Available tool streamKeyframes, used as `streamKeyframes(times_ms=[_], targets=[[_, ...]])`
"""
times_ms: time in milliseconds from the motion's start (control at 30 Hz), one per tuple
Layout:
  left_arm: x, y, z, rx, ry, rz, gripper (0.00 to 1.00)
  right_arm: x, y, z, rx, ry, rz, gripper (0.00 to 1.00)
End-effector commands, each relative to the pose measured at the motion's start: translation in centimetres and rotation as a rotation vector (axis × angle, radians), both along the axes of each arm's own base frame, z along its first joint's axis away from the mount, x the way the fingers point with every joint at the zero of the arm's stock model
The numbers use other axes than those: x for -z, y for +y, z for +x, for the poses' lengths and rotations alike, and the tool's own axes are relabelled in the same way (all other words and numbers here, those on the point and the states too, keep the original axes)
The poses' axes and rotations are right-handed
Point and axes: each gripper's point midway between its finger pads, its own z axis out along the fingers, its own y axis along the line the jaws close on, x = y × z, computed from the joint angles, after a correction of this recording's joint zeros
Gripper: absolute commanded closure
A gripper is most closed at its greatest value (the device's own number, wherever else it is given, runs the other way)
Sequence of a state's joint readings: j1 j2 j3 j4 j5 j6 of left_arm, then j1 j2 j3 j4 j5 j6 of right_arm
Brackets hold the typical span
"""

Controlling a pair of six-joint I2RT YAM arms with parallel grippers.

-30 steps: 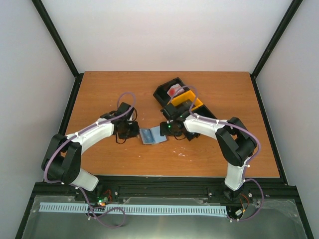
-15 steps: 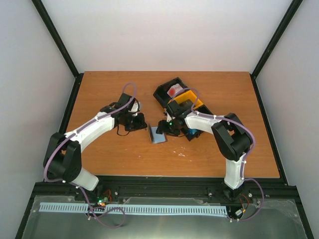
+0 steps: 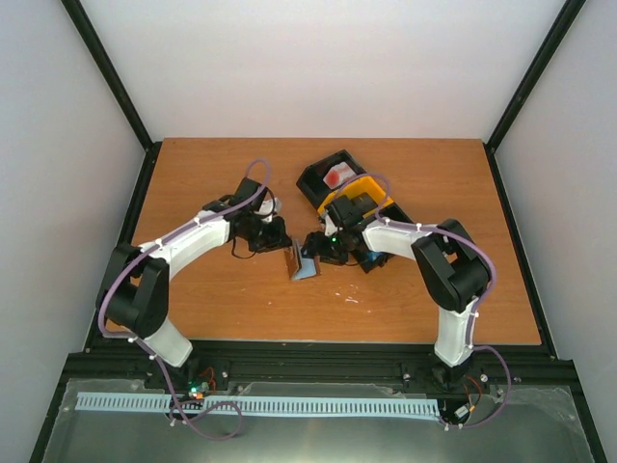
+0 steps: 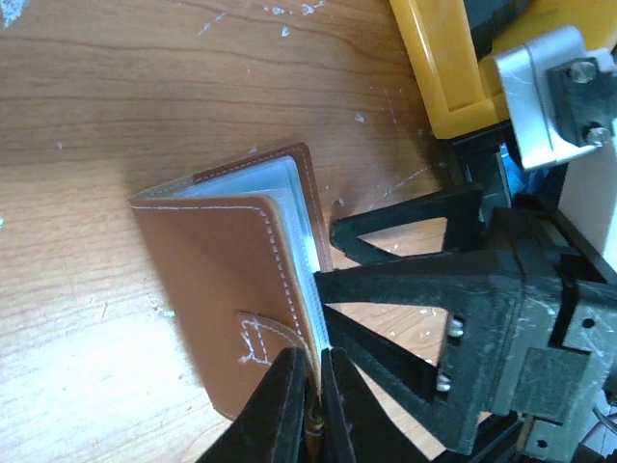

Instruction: Put the credit cards into the card holder

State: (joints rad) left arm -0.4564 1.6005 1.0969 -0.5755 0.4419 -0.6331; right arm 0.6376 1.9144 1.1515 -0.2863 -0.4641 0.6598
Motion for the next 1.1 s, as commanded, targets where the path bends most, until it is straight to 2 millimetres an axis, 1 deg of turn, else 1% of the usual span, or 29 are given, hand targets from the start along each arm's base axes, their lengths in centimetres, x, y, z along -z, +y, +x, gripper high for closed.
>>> streamKeyframes(times_ms=[0,100,233,333,467,567,667,733,833,933,1000,1067], targets=[[-1.2,-1.4,1.4,0.008,-0.028,-0.056,0.94,-1.8,-1.7,1.2,0.051,-0.056,0.014,0.30],[-0.9,-1.3,1.6,0.001,-0.028,-0.044,0.94,-2.6,-2.0,1.5,0.064,-0.083,0.023,0.29],[-0.4,-1.4,1.6,0.003,-0.016,-0.049,0.93,-2.2,-1.8,1.4,0.077,-0.058,0.036,0.29],[-0.2,-1.8,1.7,0.011,-0.012,-0.067,0.93,-1.6,-2.7,1.3,0.121,-0.046,-0.003,0.29],[-0.2,-3.0,1.8,0.044,0.004,-0.131,0.90,-2.3,-3.9,1.5,0.176,-0.090,-0.033,0.29],[-0.5,-4.2,1.5,0.079,0.017,-0.205,0.83,-2.9,-4.6,1.6,0.202,-0.120,-0.045,0.29],[-0.5,-5.3,0.7,0.120,0.051,-0.296,0.68,-3.7,-5.4,1.4,0.227,-0.156,-0.045,0.30],[-0.5,-5.8,0.2,0.137,0.075,-0.349,0.63,-4.4,-5.6,1.2,0.233,-0.180,-0.027,0.30],[-0.7,-6.3,-0.1,0.154,0.079,-0.402,0.58,-5.4,-5.8,0.9,0.234,-0.208,-0.003,0.30],[-0.7,-6.6,0.0,0.164,0.080,-0.417,0.54,-6.0,-6.1,0.8,0.229,-0.232,-0.006,0.30],[-0.1,-6.6,0.1,0.161,0.088,-0.410,0.54,-6.3,-5.9,0.9,0.210,-0.245,-0.002,0.30],[0.9,-6.5,0.1,0.150,0.106,-0.390,0.55,-6.3,-5.1,0.7,0.159,-0.245,0.016,0.31]])
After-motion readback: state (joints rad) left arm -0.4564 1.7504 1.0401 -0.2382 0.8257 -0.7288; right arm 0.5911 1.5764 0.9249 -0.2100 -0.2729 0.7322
